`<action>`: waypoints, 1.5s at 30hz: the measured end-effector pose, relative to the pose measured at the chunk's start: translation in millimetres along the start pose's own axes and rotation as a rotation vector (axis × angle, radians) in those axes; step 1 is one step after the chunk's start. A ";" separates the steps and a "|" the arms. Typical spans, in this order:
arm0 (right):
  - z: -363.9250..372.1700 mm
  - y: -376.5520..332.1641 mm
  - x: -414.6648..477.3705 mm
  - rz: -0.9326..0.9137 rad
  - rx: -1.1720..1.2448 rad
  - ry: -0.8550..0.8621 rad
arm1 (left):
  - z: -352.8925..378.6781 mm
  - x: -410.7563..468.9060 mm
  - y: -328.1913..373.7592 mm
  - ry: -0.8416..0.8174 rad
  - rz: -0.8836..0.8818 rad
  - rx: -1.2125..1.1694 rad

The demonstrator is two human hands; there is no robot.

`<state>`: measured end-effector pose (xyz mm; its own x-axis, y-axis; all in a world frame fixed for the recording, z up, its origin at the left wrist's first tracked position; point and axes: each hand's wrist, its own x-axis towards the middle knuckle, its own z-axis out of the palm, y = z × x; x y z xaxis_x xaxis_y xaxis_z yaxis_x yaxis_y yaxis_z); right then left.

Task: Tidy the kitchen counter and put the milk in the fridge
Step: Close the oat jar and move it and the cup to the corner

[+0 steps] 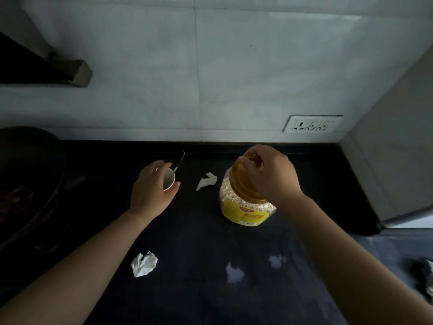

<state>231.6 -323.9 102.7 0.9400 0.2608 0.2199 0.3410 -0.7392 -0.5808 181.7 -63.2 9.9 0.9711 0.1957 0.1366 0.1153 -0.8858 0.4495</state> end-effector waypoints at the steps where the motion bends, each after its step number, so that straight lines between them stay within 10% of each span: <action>1: 1.9 -1.3 0.6 0.017 -0.041 -0.004 | 0.3 3.3 -4.9 -0.026 -0.018 0.029; 11: 3.4 -4.5 -16.6 0.024 -0.078 0.026 | 17.5 24.6 -31.7 -0.292 -0.135 0.023; 25: -25.8 -21.4 -33.3 0.127 -0.003 0.014 | -28.7 -10.8 8.5 -0.222 0.026 -0.104; 45: -119.9 -37.5 -370.7 0.074 0.065 0.169 | -35.4 -346.2 119.7 -0.193 0.102 -0.359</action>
<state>-131.0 -467.3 137.0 0.9491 0.0952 0.3001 0.2762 -0.7094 -0.6484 -148.1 -222.1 47.7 0.9990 0.0024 0.0438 -0.0302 -0.6868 0.7262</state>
